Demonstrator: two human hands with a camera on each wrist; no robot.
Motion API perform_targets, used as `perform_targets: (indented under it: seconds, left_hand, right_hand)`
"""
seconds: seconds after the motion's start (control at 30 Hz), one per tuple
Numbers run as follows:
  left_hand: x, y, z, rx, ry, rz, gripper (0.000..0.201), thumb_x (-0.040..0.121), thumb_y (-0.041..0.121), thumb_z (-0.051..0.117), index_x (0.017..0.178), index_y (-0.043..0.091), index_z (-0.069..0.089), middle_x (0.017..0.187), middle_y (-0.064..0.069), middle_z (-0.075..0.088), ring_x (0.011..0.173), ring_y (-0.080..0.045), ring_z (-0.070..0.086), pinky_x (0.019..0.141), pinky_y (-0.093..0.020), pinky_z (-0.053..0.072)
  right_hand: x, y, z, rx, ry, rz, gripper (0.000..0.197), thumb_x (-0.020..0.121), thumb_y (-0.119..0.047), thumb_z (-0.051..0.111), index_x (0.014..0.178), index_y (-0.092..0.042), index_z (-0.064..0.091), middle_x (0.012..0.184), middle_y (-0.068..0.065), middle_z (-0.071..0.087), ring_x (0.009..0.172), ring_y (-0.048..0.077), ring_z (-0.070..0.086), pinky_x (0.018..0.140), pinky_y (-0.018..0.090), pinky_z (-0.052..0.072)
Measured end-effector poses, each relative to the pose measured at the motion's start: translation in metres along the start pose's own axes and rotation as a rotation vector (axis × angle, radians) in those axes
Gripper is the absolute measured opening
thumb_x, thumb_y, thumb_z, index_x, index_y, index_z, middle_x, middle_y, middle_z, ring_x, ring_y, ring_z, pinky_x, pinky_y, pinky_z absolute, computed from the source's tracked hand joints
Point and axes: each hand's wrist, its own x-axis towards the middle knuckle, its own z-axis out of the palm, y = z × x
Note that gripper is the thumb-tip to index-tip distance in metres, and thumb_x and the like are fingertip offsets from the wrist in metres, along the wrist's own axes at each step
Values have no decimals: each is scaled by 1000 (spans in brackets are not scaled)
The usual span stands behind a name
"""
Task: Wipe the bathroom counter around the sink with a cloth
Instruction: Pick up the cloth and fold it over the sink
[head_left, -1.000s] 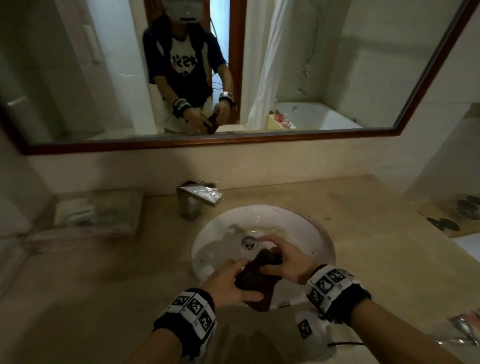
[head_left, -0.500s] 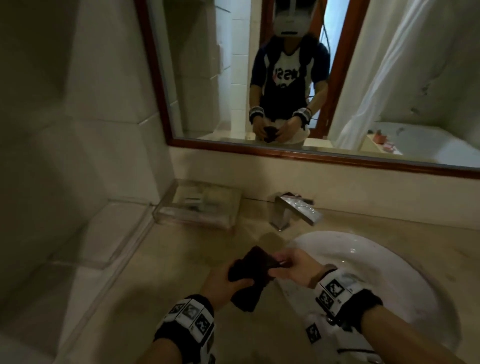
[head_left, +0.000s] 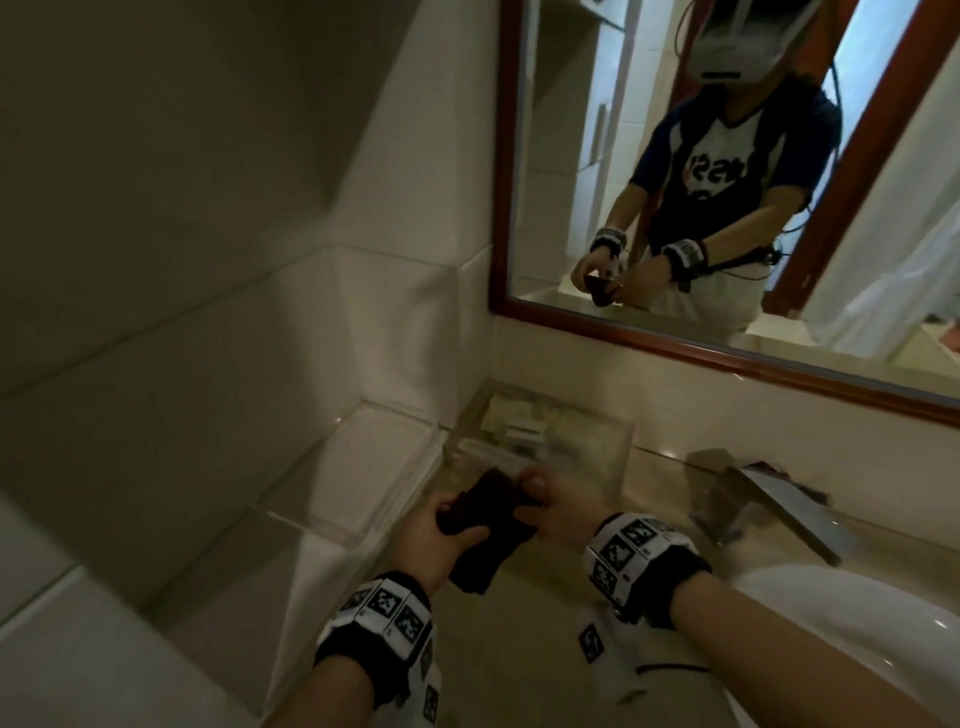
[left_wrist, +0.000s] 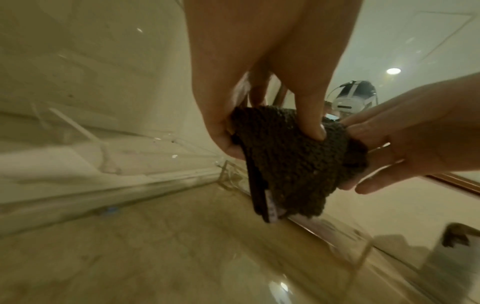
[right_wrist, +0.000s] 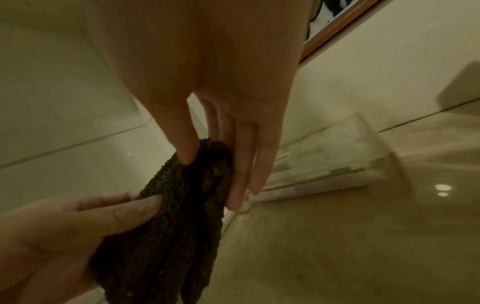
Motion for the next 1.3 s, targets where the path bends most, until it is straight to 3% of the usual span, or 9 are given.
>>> perform_targets:
  seconds: [0.13, 0.23, 0.37, 0.43, 0.63, 0.83, 1.03, 1.17, 1.3]
  left_hand:
    - [31, -9, -29, 21, 150, -6, 38, 78, 13, 73, 112, 9, 57, 105, -7, 63, 94, -22, 58, 80, -27, 45]
    - [54, -17, -47, 5, 263, -14, 33, 75, 14, 73, 102, 16, 54, 111, -12, 58, 92, -25, 59, 77, -31, 49]
    - [81, -28, -69, -32, 436, -101, 50, 67, 15, 81, 102, 22, 45, 113, -13, 55, 93, -29, 60, 82, -37, 52]
    - [91, -34, -78, -30, 519, -172, 54, 66, 14, 82, 106, 17, 45, 115, -15, 55, 96, -33, 60, 84, -40, 52]
    - [104, -48, -91, 36, 613, -259, 33, 74, 6, 73, 102, 2, 57, 120, -22, 45, 88, -35, 54, 85, -44, 50]
    - [110, -63, -98, 98, 619, -292, 27, 75, 1, 72, 100, -1, 61, 120, -24, 45, 106, -43, 53, 88, -47, 48]
    - [108, -70, -103, 216, 537, -328, 31, 77, 9, 72, 104, 1, 61, 117, -23, 49, 108, -42, 53, 92, -49, 49]
    - [107, -66, -101, 528, 507, -286, 25, 81, 16, 67, 105, 13, 66, 117, -14, 55, 113, -34, 49, 100, -43, 41]
    - [108, -63, -104, 563, 323, -370, 21, 92, 21, 50, 108, 22, 64, 123, -7, 52, 118, -28, 48, 107, -40, 34]
  right_hand:
    - [40, -34, 9, -10, -136, -105, 67, 87, -10, 61, 143, -18, 25, 141, 4, 44, 126, 23, 48, 75, 7, 46]
    - [68, -53, 22, -24, -128, -188, 76, 81, -7, 66, 145, -22, 27, 145, 1, 39, 134, 19, 40, 102, 20, 36]
    - [94, -77, 37, -61, -167, -222, 66, 88, -9, 57, 145, -25, 28, 142, 2, 42, 132, 21, 41, 98, 15, 33]
    - [105, -86, 50, -27, -195, -218, 60, 88, -10, 55, 142, -26, 35, 142, 3, 43, 130, 22, 45, 105, 23, 36]
    - [131, -104, 79, -66, -231, -236, 58, 88, -8, 53, 142, -20, 35, 145, 12, 41, 133, 25, 42, 112, 32, 32]
    - [148, -109, 95, -165, -298, -202, 59, 87, -9, 53, 142, -27, 36, 143, 11, 44, 132, 27, 43, 109, 38, 38]
    - [153, -109, 108, -317, -289, -199, 58, 90, -10, 49, 142, -31, 34, 141, 15, 43, 128, 35, 43, 105, 40, 41]
    - [151, -113, 108, -546, -297, -268, 59, 89, -15, 53, 142, -32, 33, 155, 9, 17, 139, 38, 20, 115, 49, 22]
    - [146, -121, 111, -736, -400, -307, 52, 93, -17, 47, 143, -25, 35, 153, 10, 24, 137, 36, 25, 116, 49, 18]
